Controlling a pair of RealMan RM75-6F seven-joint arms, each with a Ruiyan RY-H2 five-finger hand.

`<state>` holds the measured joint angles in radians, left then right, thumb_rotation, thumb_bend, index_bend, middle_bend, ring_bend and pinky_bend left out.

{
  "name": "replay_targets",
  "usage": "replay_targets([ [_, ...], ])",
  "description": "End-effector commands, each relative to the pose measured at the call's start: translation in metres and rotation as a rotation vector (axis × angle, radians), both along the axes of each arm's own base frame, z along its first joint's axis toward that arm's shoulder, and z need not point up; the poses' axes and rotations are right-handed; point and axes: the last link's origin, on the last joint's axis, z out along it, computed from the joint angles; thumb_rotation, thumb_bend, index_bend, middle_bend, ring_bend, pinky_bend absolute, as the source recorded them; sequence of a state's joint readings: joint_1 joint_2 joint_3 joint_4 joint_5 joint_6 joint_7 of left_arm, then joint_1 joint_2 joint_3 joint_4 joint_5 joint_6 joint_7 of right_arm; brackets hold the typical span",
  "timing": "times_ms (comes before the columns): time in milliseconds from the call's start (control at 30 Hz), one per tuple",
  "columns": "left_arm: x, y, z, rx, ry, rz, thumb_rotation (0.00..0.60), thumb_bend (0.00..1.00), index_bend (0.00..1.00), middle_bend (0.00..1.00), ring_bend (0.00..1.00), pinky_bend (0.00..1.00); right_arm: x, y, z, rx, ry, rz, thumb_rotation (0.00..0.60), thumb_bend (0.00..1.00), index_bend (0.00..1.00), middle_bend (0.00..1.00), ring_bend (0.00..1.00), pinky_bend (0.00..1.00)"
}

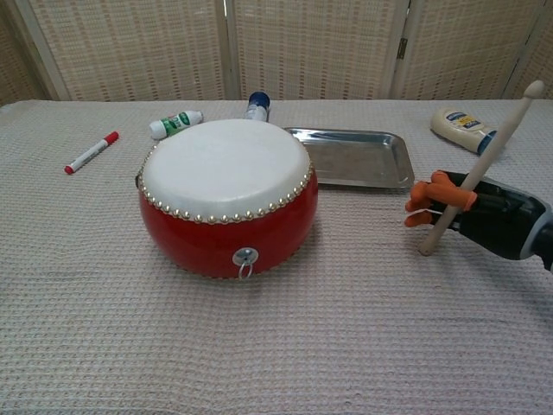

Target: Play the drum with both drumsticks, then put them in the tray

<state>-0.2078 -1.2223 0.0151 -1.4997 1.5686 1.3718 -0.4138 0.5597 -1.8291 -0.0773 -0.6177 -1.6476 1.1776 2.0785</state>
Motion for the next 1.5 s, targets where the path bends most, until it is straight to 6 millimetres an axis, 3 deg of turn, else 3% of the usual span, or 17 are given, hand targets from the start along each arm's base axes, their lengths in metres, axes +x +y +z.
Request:
replay_targets([
  [33,0.000,0.000,0.000,0.000,0.000,0.000,0.600,0.57,1.00,1.00,1.00,1.00,0.001,0.000,-0.002,0.001,0.007,-0.001,0.600,0.14,0.83,0.59,0.49,0.49],
  [233,-0.002,-0.001,0.000,-0.002,0.000,0.003,0.600,0.57,1.00,1.00,1.00,1.00,0.008,-0.003,-0.013,0.007,0.041,0.007,0.600,0.12,0.99,0.72,0.61,0.58],
  [567,-0.005,-0.001,0.000,0.001,0.004,0.010,0.600,0.57,1.00,1.00,1.00,1.00,0.018,-0.005,-0.026,0.001,0.061,0.018,0.600,0.14,1.00,0.90,0.81,0.73],
  [733,-0.007,-0.001,0.000,0.001,0.003,0.012,0.600,0.57,1.00,1.00,1.00,1.00,0.024,-0.008,-0.028,-0.029,0.083,0.035,0.600,0.39,1.00,0.97,0.90,0.83],
  [867,-0.007,0.000,-0.001,0.001,0.003,0.012,0.600,0.57,1.00,1.00,1.00,1.00,0.029,-0.009,-0.031,-0.067,0.134,0.070,0.600,0.56,1.00,1.00,0.99,0.98],
  [1067,-0.010,0.001,-0.002,0.000,0.007,0.018,0.600,0.57,1.00,1.00,1.00,1.00,0.034,-0.013,-0.028,-0.119,0.256,0.152,0.600,0.80,1.00,1.00,1.00,1.00],
  [1300,-0.011,0.005,-0.004,-0.019,0.032,0.008,0.600,0.57,1.00,1.00,1.00,1.00,0.036,-0.020,-0.014,-0.232,0.561,0.323,0.600,0.91,1.00,1.00,1.00,1.00],
  [1500,-0.002,0.017,0.000,-0.027,0.092,-0.054,0.600,0.57,1.00,1.00,1.00,1.00,0.052,-0.028,0.022,-0.297,0.781,0.486,0.600,0.91,1.00,1.00,1.00,1.00],
])
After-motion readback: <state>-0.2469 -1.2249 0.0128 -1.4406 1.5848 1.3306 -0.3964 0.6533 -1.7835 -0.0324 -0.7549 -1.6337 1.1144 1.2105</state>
